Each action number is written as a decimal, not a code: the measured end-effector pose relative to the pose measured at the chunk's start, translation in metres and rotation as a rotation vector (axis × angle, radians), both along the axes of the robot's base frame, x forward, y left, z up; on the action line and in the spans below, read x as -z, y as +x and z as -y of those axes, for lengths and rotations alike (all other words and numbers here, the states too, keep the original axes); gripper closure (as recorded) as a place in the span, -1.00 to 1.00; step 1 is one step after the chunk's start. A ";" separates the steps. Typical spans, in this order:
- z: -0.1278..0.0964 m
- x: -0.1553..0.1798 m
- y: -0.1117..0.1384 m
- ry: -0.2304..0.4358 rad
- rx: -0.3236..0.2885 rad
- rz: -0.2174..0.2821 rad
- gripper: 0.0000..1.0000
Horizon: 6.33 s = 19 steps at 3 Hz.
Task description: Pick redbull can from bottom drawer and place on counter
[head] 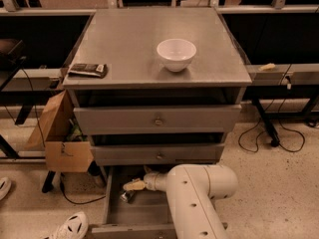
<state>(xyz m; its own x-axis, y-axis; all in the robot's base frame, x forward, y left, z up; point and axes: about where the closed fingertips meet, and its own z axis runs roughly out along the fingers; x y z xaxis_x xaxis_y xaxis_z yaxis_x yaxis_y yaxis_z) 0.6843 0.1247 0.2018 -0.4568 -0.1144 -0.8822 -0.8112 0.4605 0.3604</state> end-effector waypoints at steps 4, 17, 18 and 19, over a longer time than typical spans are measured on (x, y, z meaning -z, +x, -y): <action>-0.005 0.024 -0.039 -0.051 -0.104 0.101 -1.00; -0.020 0.052 -0.037 -0.284 -0.052 0.293 0.99; -0.002 0.032 -0.049 -0.284 -0.029 0.310 1.00; 0.021 0.002 -0.066 -0.289 -0.028 0.338 1.00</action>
Offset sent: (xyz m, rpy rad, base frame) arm -0.0063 0.0040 -0.0064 -0.0251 -0.0423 0.0629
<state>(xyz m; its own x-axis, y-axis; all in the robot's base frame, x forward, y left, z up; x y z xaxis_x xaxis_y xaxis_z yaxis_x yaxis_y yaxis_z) 0.6188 0.1034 0.1998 -0.1417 -0.3866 -0.9113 -0.8751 0.4793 -0.0673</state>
